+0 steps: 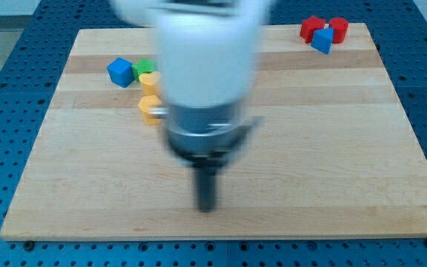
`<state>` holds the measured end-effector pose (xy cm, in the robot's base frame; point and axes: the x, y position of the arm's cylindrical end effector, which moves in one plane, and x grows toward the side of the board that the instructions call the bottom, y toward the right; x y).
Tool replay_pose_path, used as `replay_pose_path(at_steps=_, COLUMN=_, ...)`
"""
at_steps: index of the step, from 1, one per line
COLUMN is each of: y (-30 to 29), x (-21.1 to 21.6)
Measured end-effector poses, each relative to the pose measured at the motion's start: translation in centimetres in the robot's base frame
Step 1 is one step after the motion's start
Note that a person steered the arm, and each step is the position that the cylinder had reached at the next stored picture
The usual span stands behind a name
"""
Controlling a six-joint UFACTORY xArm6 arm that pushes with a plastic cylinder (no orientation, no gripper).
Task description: Point your arm at the blue cube
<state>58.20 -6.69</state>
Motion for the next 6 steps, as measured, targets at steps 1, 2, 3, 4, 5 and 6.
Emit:
replay_pose_path(at_steps=1, y=-11.0, x=-2.8)
replay_pose_path(at_steps=2, y=-17.6, x=-9.2)
replay_pose_path(at_steps=3, y=-17.3, x=-16.1)
replay_pose_path(at_steps=4, y=-16.4, x=-18.4)
replay_pose_path(at_steps=5, y=-15.1, x=-22.2)
replay_pose_path(at_steps=6, y=-14.9, x=-23.3)
